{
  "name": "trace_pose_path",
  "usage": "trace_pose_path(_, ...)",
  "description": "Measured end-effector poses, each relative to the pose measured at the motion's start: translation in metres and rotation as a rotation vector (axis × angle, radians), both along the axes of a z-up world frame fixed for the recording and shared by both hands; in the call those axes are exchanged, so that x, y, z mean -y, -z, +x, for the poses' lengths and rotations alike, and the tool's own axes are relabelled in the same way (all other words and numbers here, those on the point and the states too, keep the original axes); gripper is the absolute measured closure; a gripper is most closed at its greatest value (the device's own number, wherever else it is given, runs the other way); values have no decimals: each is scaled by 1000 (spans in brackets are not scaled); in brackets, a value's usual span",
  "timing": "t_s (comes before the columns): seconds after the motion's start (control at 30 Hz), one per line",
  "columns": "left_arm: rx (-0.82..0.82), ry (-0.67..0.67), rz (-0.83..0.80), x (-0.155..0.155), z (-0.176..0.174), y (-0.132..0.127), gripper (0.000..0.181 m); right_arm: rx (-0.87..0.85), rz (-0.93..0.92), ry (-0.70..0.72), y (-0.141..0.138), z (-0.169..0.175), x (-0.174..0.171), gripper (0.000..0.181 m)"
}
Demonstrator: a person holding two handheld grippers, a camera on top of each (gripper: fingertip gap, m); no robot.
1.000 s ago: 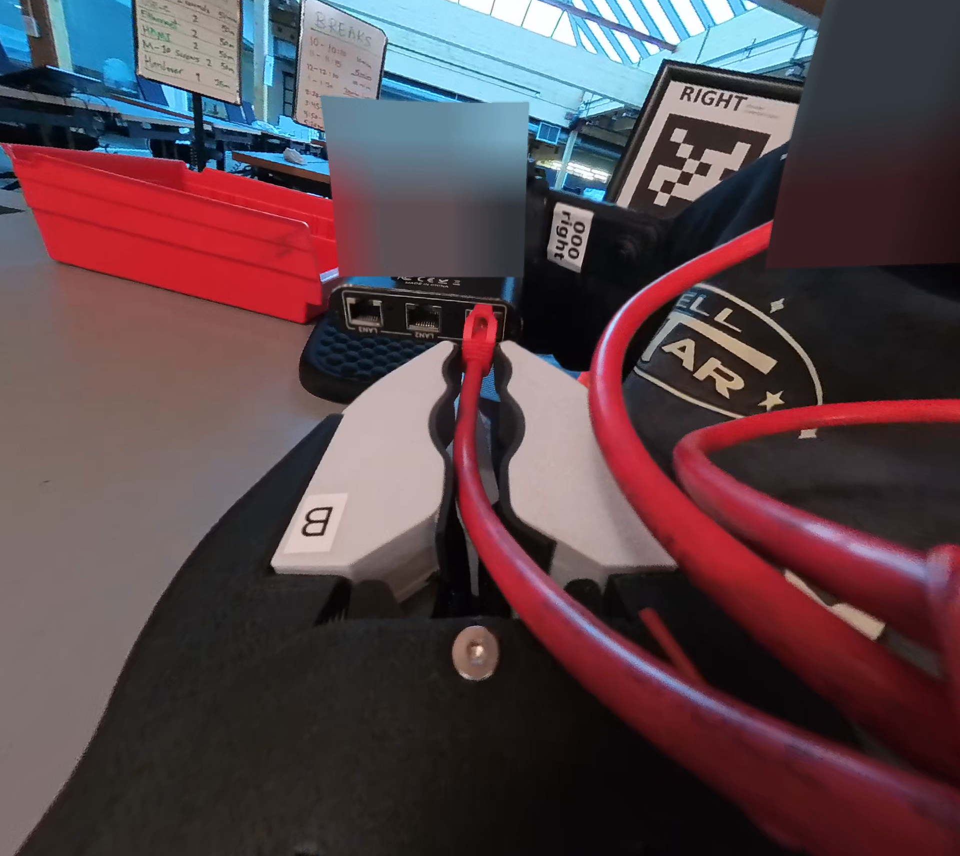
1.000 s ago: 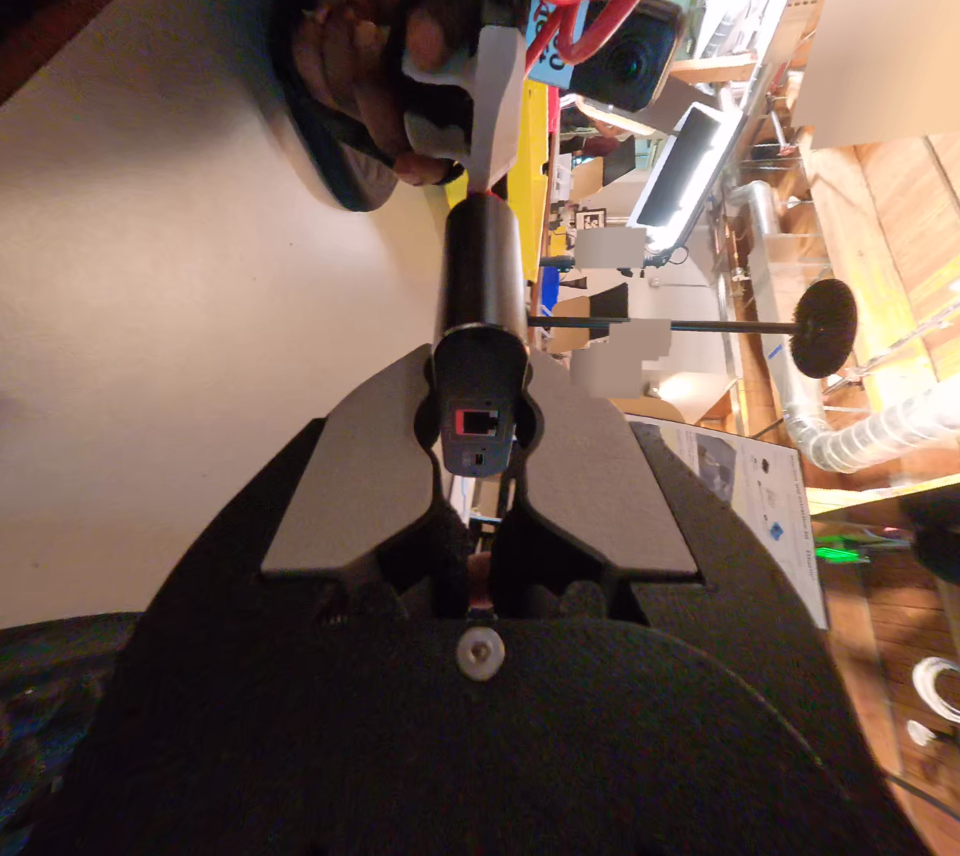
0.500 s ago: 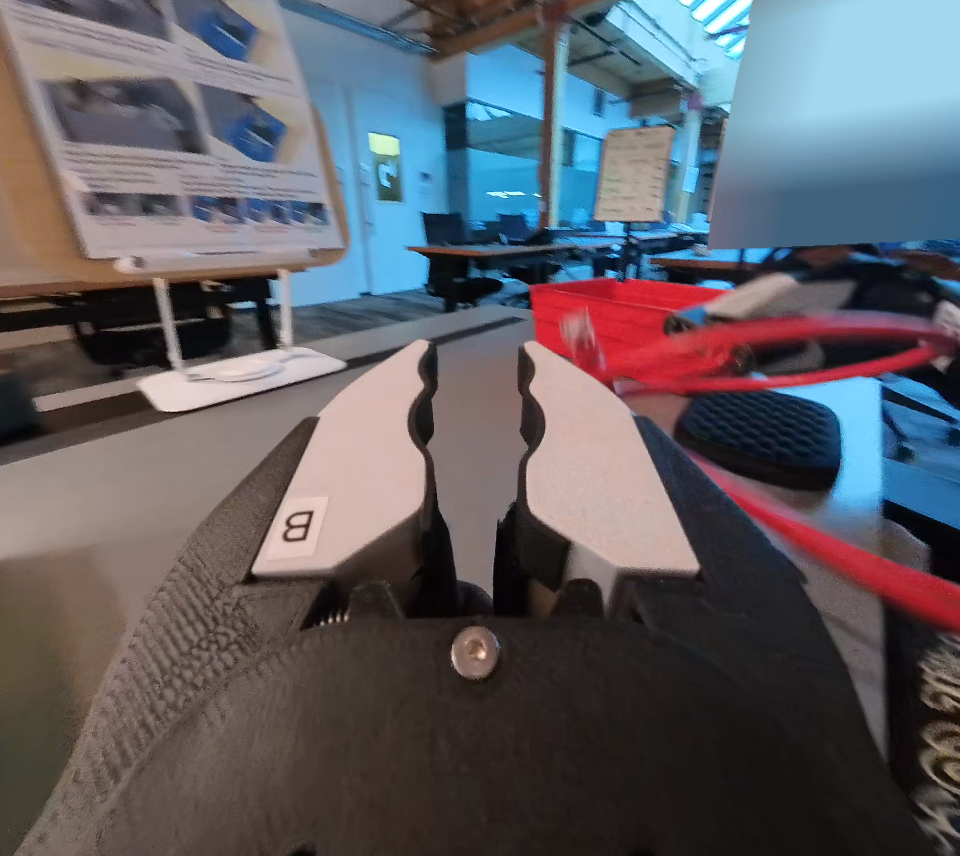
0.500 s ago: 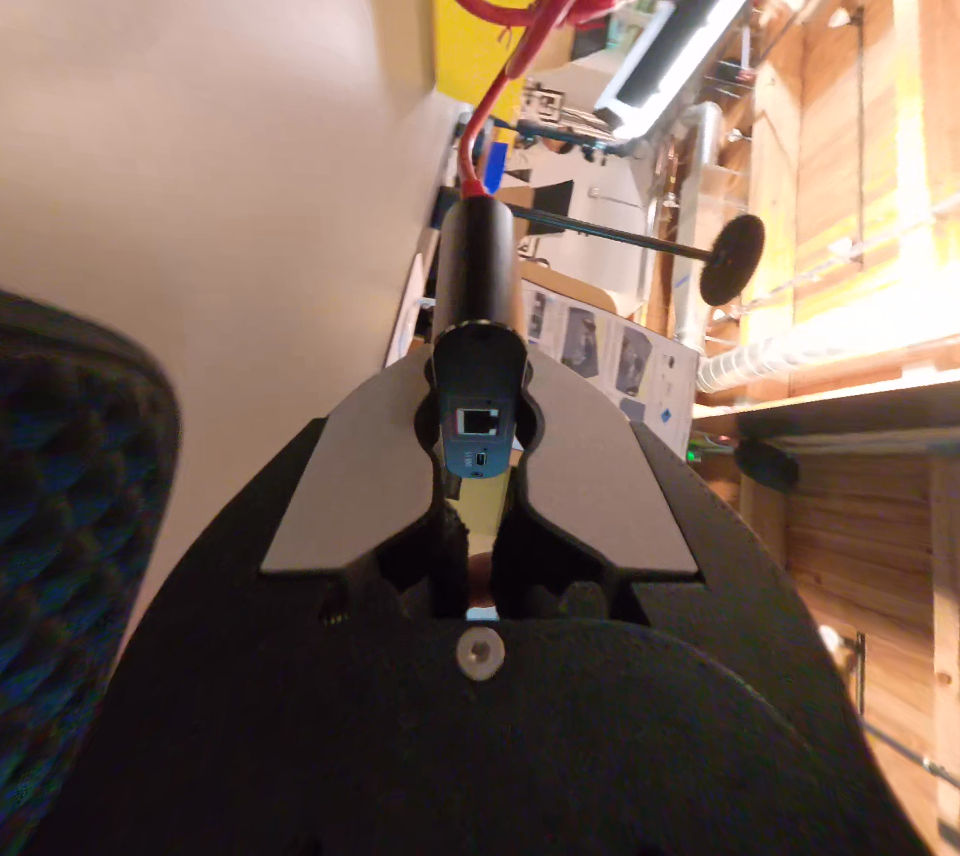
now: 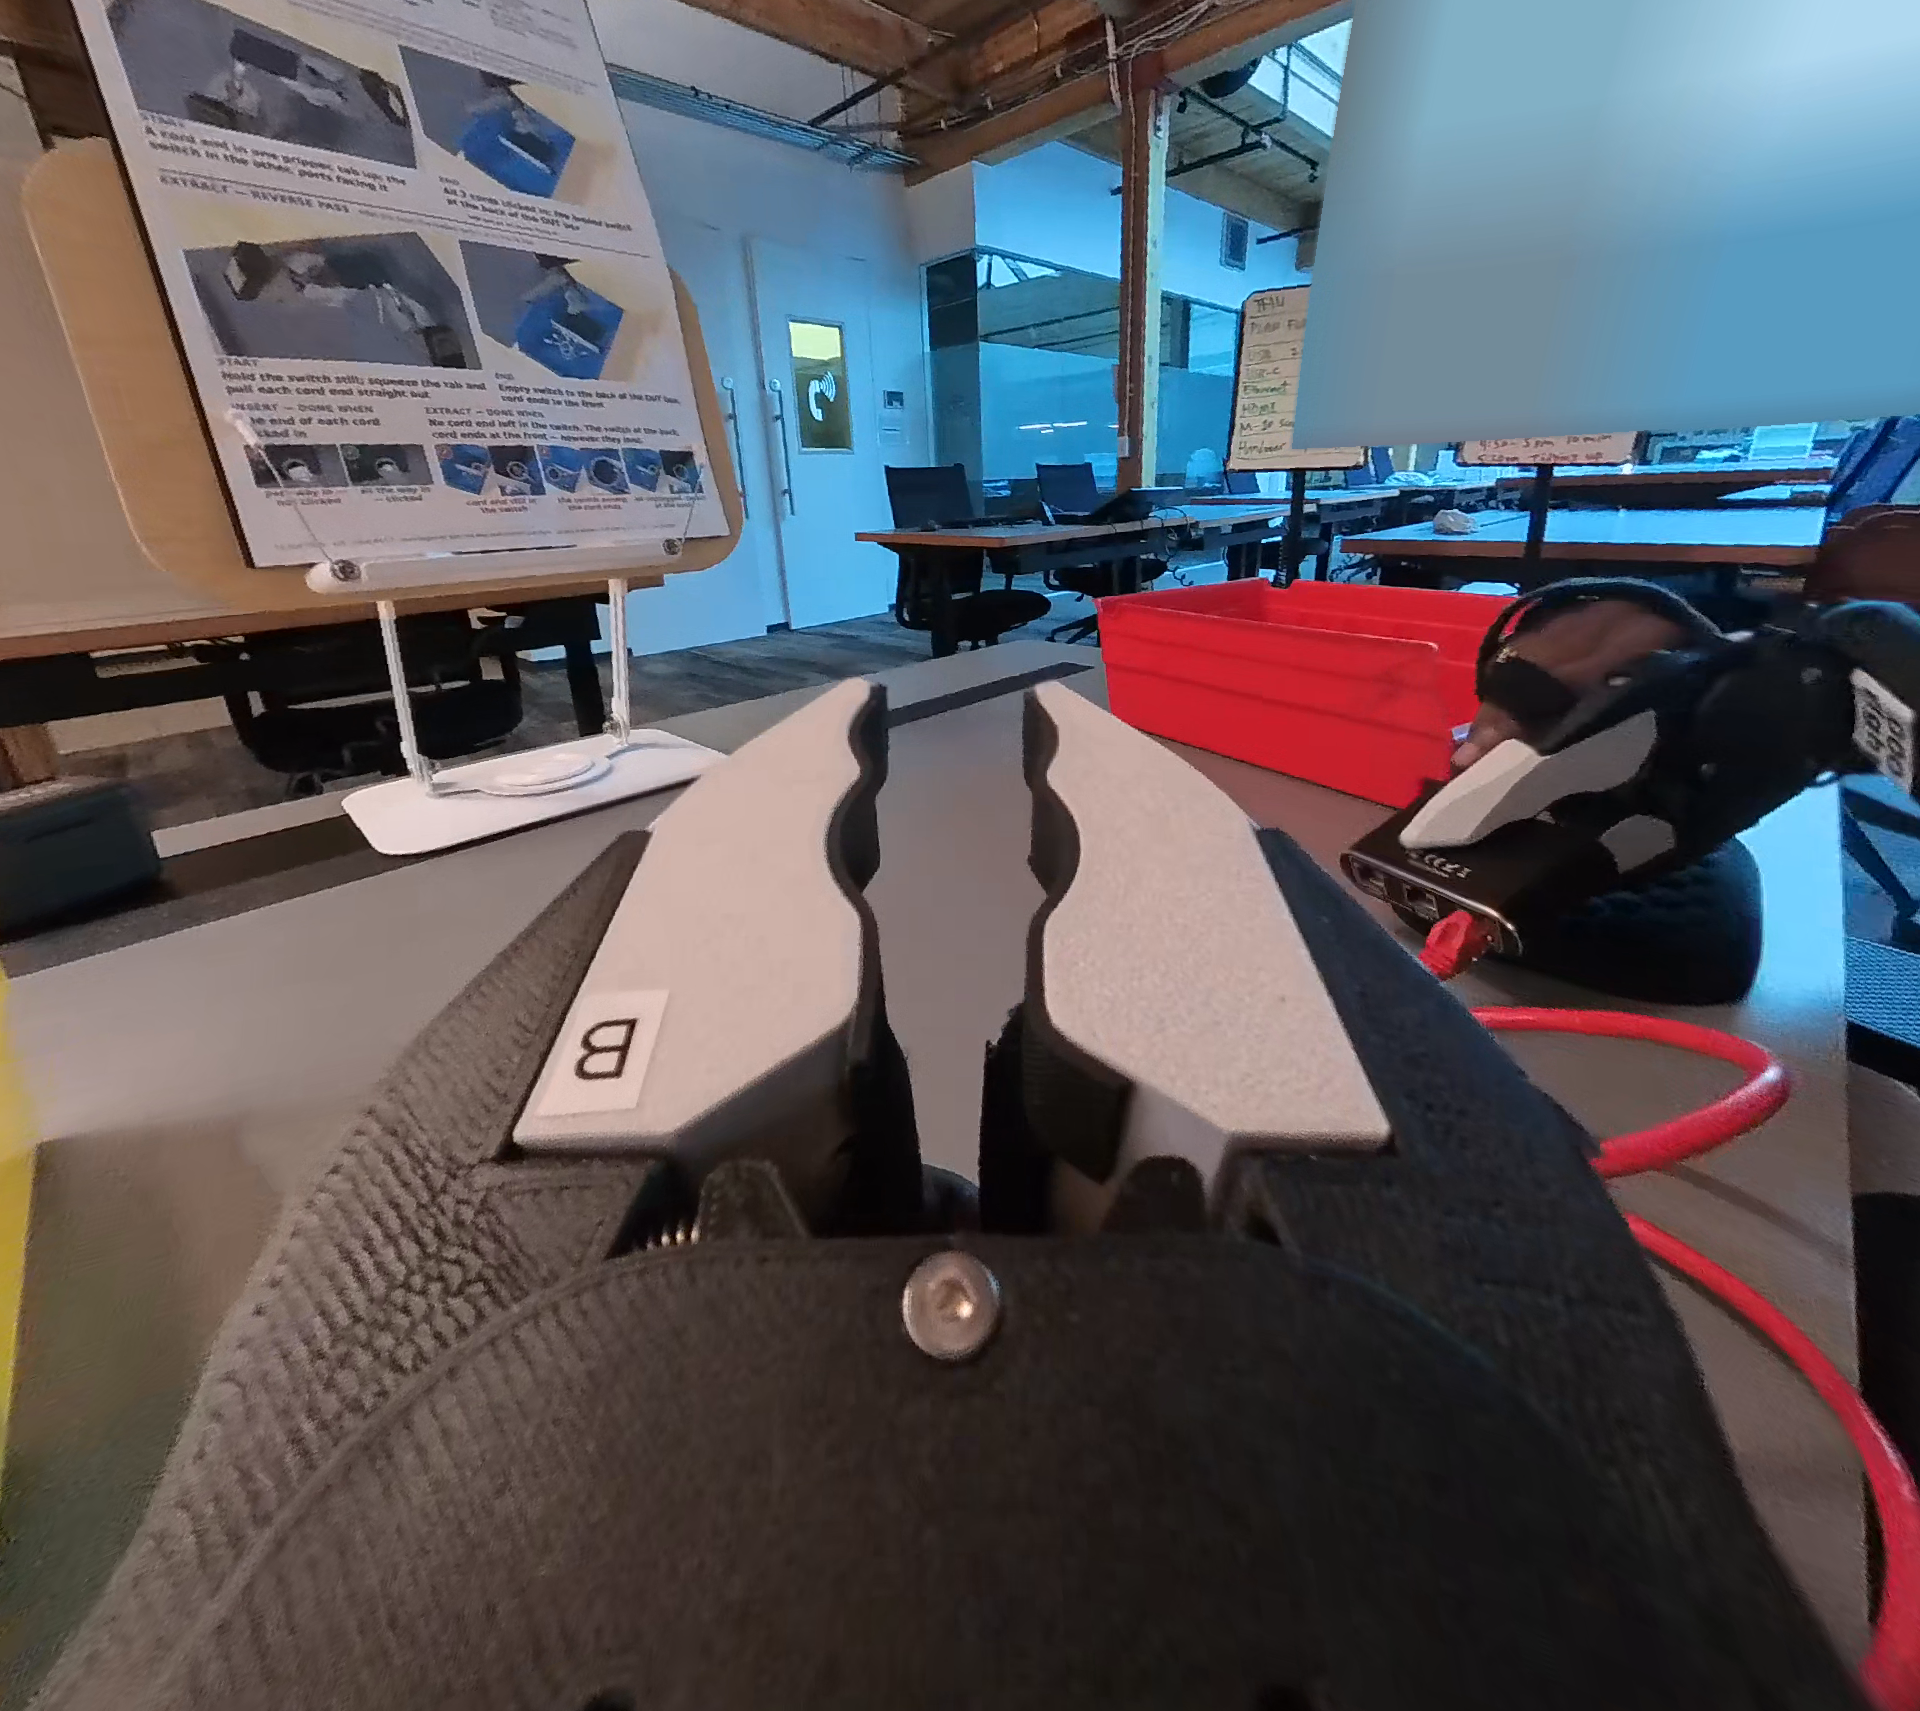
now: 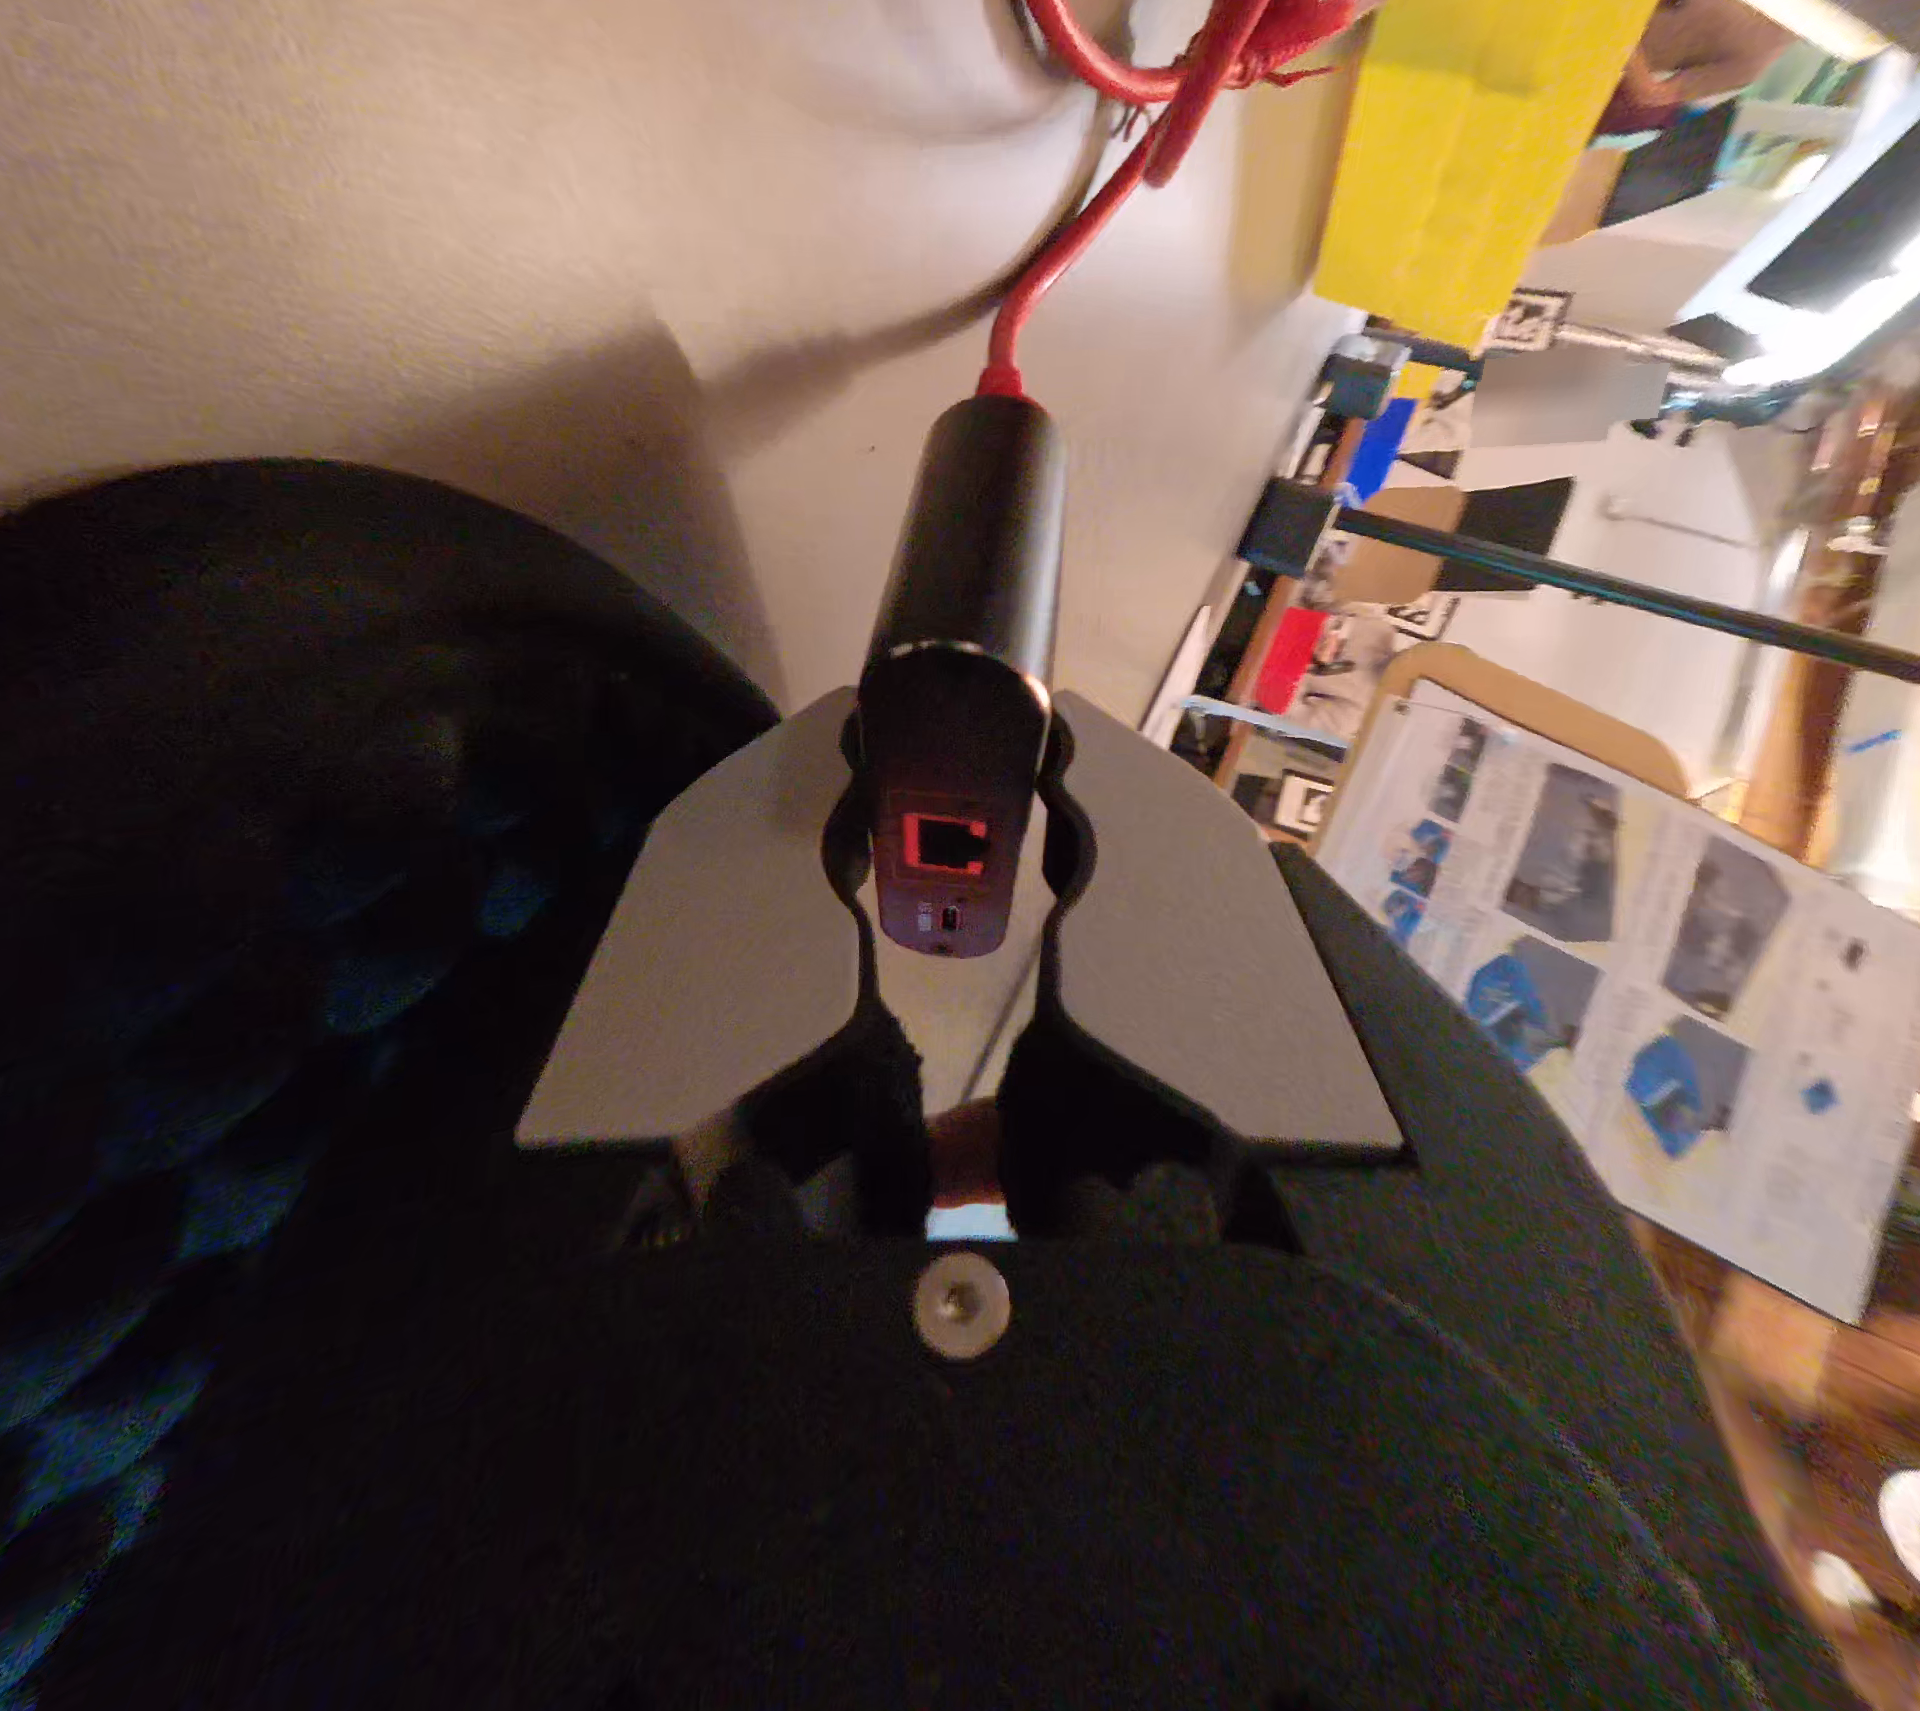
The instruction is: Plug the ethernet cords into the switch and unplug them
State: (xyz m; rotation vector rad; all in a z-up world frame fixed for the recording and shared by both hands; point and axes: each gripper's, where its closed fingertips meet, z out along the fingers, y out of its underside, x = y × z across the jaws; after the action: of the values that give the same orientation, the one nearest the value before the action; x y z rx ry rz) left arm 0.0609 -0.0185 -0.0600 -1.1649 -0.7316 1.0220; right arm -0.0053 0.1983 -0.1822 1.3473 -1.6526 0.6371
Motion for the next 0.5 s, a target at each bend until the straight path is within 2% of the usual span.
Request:
trace_pose_path(0.2,24,26,-2,-3,-2,5,157,176,152,90,-1,3,-12,137)
trace_pose_path(0.33,35,42,1,-4,-2,7,157,386,261,242,-1,6,-29,132)
trace_pose_path(0.4,42,52,1,-5,-2,8,157,552,255,346,-4,7,-35,111)
trace_pose_path(0.5,55,67,-4,-7,-2,11,157,793,100,440,-16,7,-32,100)
